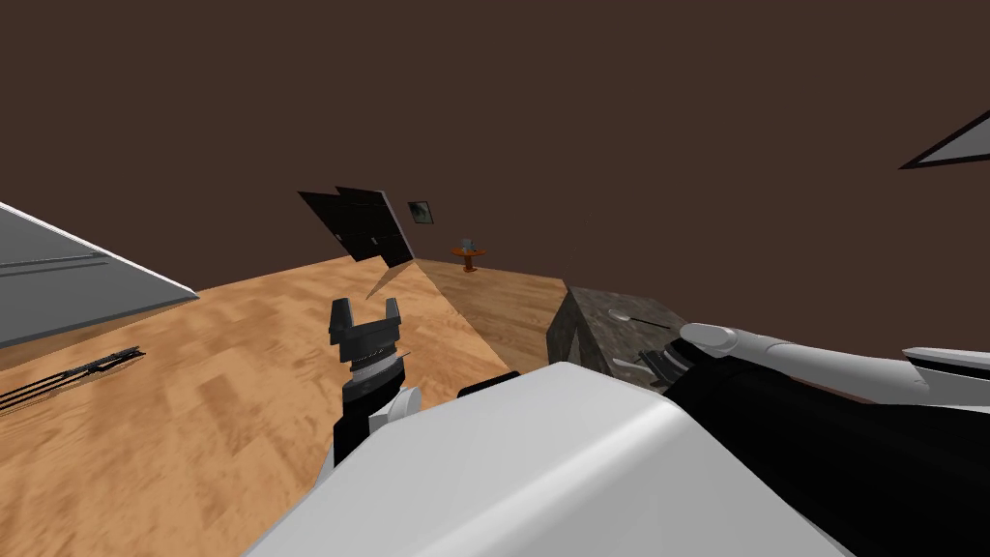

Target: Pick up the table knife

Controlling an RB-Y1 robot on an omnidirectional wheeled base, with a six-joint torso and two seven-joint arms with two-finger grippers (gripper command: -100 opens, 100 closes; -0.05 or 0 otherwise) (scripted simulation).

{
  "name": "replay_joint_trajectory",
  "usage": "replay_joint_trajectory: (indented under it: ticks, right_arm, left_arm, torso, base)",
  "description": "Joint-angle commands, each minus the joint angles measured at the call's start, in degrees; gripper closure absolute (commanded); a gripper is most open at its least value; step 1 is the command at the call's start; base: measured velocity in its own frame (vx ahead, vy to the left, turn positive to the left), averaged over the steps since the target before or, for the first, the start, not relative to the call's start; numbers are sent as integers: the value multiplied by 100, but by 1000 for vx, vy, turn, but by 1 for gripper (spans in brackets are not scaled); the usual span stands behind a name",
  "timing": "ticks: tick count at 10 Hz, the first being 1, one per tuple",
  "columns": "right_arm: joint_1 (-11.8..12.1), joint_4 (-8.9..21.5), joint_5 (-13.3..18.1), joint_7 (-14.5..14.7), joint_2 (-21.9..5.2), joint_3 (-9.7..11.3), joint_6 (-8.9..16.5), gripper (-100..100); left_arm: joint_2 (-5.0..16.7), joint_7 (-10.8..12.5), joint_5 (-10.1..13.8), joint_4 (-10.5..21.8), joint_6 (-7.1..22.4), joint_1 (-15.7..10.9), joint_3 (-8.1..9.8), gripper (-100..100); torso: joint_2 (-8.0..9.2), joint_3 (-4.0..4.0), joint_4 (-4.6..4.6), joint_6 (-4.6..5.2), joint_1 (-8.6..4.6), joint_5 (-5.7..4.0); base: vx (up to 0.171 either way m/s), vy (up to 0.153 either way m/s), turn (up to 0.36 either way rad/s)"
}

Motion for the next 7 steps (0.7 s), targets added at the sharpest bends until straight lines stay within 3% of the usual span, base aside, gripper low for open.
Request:
replay_joint_trajectory:
  ticks: [1,4,5,6,7]
  right_arm:
    - [0,0,0,0,0,0,0,100]
    - [4,-1,1,1,1,4,-3,100]
    - [4,-1,1,1,2,4,-3,0]
    - [-90,74,-5,25,-63,-11,-165,100]
    - [-86,47,-29,4,-145,-45,-242,100]
  left_arm:
    - [0,0,0,0,0,0,0,0]
    - [0,0,0,0,0,0,0,0]
    - [0,0,0,0,0,0,0,0]
    - [0,0,0,0,0,0,0,0]
    - [0,0,0,0,0,0,0,0]
  torso:
    - [0,0,0,0,0,0]
    - [0,1,2,-2,-2,-1]
    - [-1,0,2,-2,-3,-1]
    - [-1,0,1,-2,-3,-1]
    - [-3,-1,1,0,-7,1]
  base:
    - [0,0,0]
    - [-1,1,-6]
    - [0,0,0]
    - [6,-11,-63]
    - [7,-18,-78]
